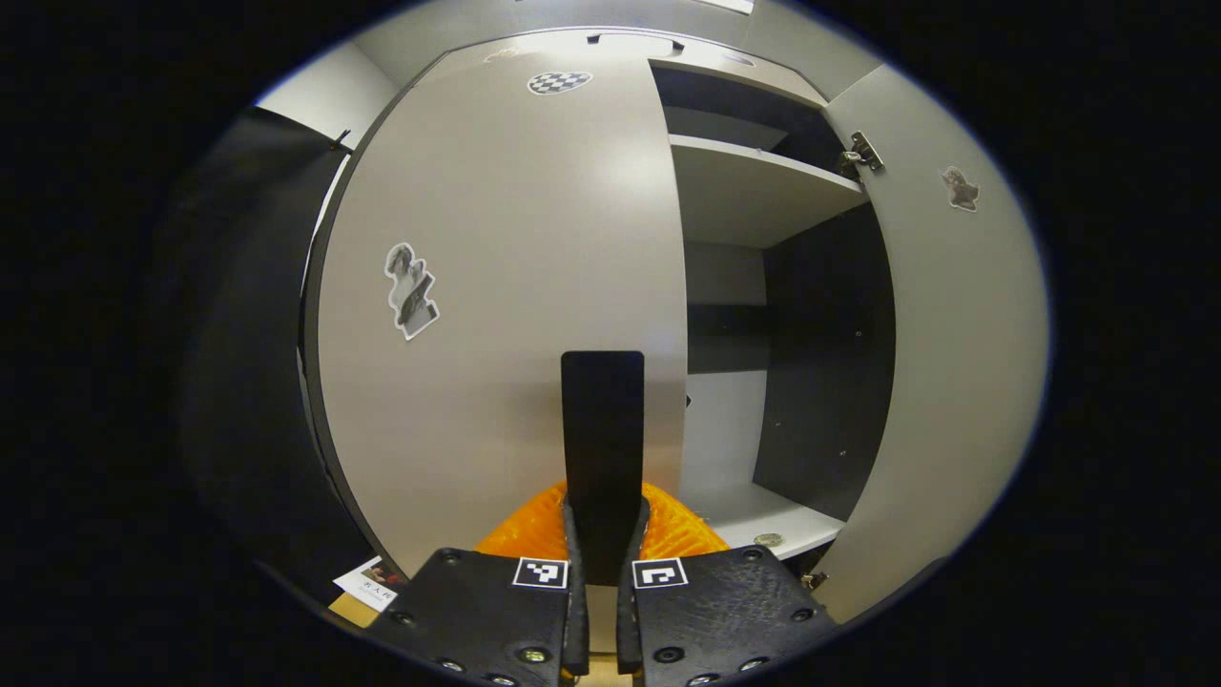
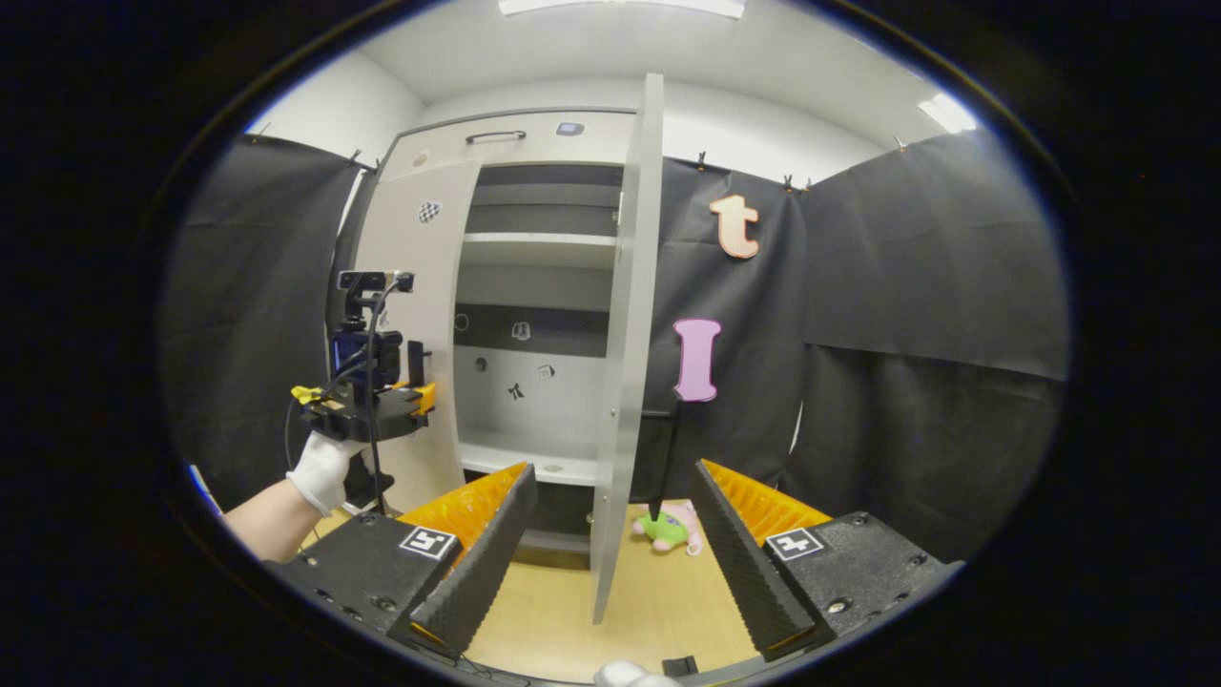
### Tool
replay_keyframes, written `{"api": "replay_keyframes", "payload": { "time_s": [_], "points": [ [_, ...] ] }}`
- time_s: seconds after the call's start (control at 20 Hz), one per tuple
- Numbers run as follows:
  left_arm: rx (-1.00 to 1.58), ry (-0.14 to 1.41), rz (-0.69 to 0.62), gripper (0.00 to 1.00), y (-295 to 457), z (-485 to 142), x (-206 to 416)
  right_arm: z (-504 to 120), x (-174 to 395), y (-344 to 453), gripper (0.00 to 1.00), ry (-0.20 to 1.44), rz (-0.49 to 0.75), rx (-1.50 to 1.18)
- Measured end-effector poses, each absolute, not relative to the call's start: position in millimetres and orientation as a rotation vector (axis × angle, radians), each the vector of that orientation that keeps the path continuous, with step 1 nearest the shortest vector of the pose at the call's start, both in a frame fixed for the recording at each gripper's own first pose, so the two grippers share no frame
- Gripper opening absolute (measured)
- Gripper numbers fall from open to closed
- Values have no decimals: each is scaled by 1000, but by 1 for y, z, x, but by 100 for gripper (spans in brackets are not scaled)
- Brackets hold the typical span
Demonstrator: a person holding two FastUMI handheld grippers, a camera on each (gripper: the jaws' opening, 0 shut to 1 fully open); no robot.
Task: Open the right door of the double-door shoe cabinet with the right hand, and open the left door with the left hand.
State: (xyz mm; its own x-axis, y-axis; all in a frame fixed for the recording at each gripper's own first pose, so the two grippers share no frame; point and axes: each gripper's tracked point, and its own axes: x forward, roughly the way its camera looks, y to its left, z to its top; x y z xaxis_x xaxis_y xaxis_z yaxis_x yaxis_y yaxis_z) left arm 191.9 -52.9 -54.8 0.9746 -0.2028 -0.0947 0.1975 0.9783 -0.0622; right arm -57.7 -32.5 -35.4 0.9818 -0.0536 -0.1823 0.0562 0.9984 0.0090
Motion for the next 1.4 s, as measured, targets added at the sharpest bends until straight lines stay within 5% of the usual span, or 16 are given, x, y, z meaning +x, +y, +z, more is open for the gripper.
{"api": "replay_keyframes", "payload": {
  "time_s": [0.55, 1.4],
  "points": [
    [-64, 94, -202, 1, -30, -53, 154, -34, -64, -14, 100, 166, 41, 23],
    [-66, 97, -109, 0, 69, -57, 80, -35, -67, 29, 100, 155, 167, 41]
  ]
}}
